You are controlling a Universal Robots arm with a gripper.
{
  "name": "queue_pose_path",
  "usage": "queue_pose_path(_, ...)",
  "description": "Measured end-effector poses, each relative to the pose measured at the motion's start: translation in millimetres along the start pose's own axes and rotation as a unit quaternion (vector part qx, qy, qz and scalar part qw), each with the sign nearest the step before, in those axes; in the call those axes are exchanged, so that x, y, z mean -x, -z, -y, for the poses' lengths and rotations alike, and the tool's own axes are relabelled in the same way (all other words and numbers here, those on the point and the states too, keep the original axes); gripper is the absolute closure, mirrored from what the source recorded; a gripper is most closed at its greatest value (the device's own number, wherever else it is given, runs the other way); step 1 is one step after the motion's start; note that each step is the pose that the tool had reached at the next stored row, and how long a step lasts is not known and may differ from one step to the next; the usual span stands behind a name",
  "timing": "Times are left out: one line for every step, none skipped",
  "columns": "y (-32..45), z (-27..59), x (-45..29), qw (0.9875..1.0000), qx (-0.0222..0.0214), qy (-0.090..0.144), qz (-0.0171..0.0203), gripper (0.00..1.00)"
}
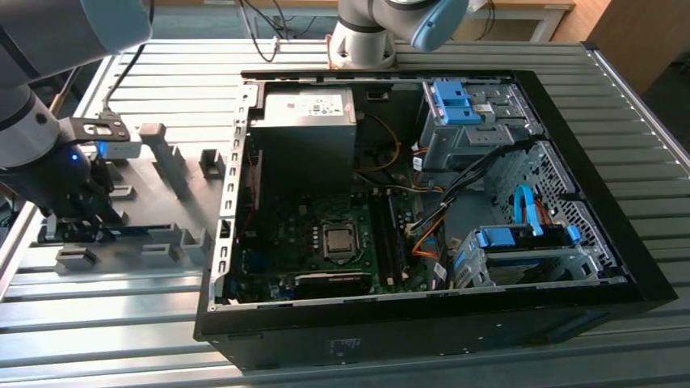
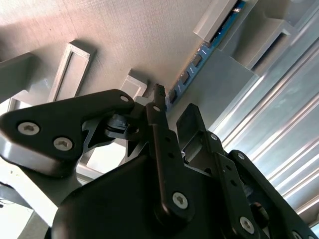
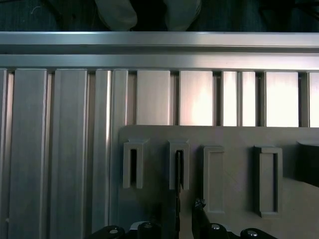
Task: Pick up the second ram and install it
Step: 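Pick up the second ram and move it above second insertion slot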
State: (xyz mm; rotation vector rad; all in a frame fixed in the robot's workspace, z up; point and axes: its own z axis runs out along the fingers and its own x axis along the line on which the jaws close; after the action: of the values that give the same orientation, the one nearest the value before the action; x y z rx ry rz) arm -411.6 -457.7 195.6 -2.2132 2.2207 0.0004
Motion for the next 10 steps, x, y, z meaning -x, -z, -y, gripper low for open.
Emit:
queue_pose_path(-0.2,0.0,0.0,1.0000,0.0001,0.000,0.0000,0.63)
queue_pose_path(-0.5,0.0,0.0,1.0000,0.0000,0.000,0.0000,0.63)
queue_pose_path(-0.7,0.0,0.0,1.0000,0.0000,0.000,0.0000,0.64)
queue_pose_path(-0.7,0.0,0.0,1.0000,0.0001,0.000,0.0000,0.64)
queue_pose_path(-0.9,0.0,0.0,1.0000,0.0000,0.000,0.0000,0.71)
queue_pose_path(-0.9,0.0,0.0,1.0000,0.0000,0.000,0.0000,0.71)
queue_pose_path(-1.1,0.0,0.0,1.0000,0.0000,0.000,0.0000,0.71)
queue_pose_path(-1.4,0.0,0.0,1.0000,-0.0001,0.000,0.0001,0.71)
queue_pose_path(-1.6,0.0,0.0,1.0000,0.0000,0.000,0.0000,0.71)
queue_pose_path(-2.1,0.1,0.0,1.0000,0.0000,0.000,0.0001,0.71)
